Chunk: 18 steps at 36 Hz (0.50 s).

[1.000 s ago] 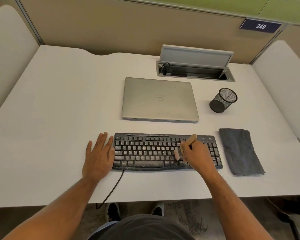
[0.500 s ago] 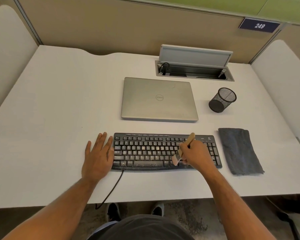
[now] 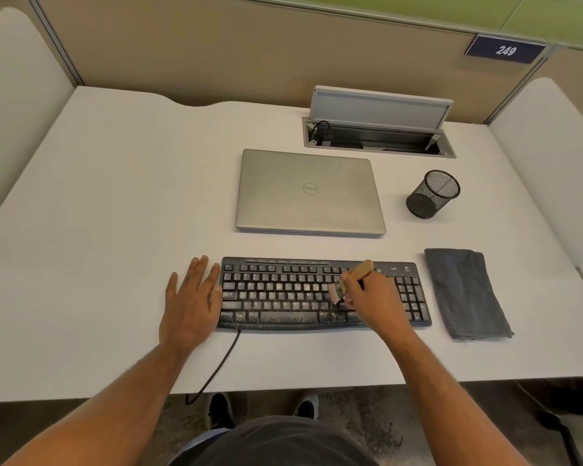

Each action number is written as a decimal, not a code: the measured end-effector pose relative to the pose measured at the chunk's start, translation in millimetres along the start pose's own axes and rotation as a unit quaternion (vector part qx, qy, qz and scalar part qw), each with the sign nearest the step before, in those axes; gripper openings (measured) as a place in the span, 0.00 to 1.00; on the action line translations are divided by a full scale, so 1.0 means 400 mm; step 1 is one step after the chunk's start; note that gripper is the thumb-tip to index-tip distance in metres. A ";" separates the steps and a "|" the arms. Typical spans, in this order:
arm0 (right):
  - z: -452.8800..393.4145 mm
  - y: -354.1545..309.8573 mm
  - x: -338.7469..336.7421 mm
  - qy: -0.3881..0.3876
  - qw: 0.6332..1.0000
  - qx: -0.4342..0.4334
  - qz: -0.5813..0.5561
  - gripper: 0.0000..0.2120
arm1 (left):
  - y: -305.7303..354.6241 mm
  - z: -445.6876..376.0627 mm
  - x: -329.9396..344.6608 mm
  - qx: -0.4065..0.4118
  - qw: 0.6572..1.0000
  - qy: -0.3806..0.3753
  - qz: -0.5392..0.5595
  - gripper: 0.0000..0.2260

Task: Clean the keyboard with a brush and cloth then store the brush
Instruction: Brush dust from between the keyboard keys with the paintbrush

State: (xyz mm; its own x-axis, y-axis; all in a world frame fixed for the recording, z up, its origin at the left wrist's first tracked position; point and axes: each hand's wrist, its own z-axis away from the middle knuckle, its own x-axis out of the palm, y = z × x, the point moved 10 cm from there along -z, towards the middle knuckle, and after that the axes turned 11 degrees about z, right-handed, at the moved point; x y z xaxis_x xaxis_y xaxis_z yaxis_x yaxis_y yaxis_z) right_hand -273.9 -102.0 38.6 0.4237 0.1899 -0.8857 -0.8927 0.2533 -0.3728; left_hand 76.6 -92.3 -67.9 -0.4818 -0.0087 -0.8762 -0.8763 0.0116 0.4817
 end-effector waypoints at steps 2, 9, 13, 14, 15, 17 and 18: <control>0.000 0.004 0.011 -0.016 1.000 0.000 0.021 0.20 | 0.002 -0.001 -0.003 0.000 1.000 0.002 0.002 0.28; -0.004 0.003 -0.006 0.013 1.000 0.002 0.008 0.23 | 0.004 -0.002 -0.003 0.002 1.000 0.000 0.000 0.28; 0.007 -0.002 0.015 -0.007 0.999 -0.008 0.032 0.21 | 0.004 -0.001 -0.003 0.001 1.000 -0.002 0.002 0.28; 0.006 -0.002 0.021 -0.018 0.999 -0.009 0.049 0.22 | 0.003 -0.001 -0.003 0.001 1.000 -0.002 -0.001 0.28; 0.003 -0.003 0.024 -0.026 0.998 -0.009 0.059 0.23 | 0.003 -0.002 -0.003 0.000 1.000 -0.003 -0.003 0.28; -0.004 -0.008 0.016 -0.023 0.998 -0.007 0.057 0.23 | 0.004 -0.002 -0.003 0.000 1.000 -0.003 -0.004 0.27; -0.005 -0.010 0.009 -0.014 0.999 -0.004 0.048 0.23 | 0.005 -0.002 -0.003 0.001 1.000 -0.003 -0.004 0.27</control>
State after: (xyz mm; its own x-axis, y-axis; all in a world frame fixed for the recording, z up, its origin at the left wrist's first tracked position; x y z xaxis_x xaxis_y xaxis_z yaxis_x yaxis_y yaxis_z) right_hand -269.1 -104.1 36.4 0.3405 0.2394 -0.9092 -0.9304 0.2251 -0.2892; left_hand 75.5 -92.9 -66.1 -0.4752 -0.0023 -0.8799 -0.8798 0.0134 0.4751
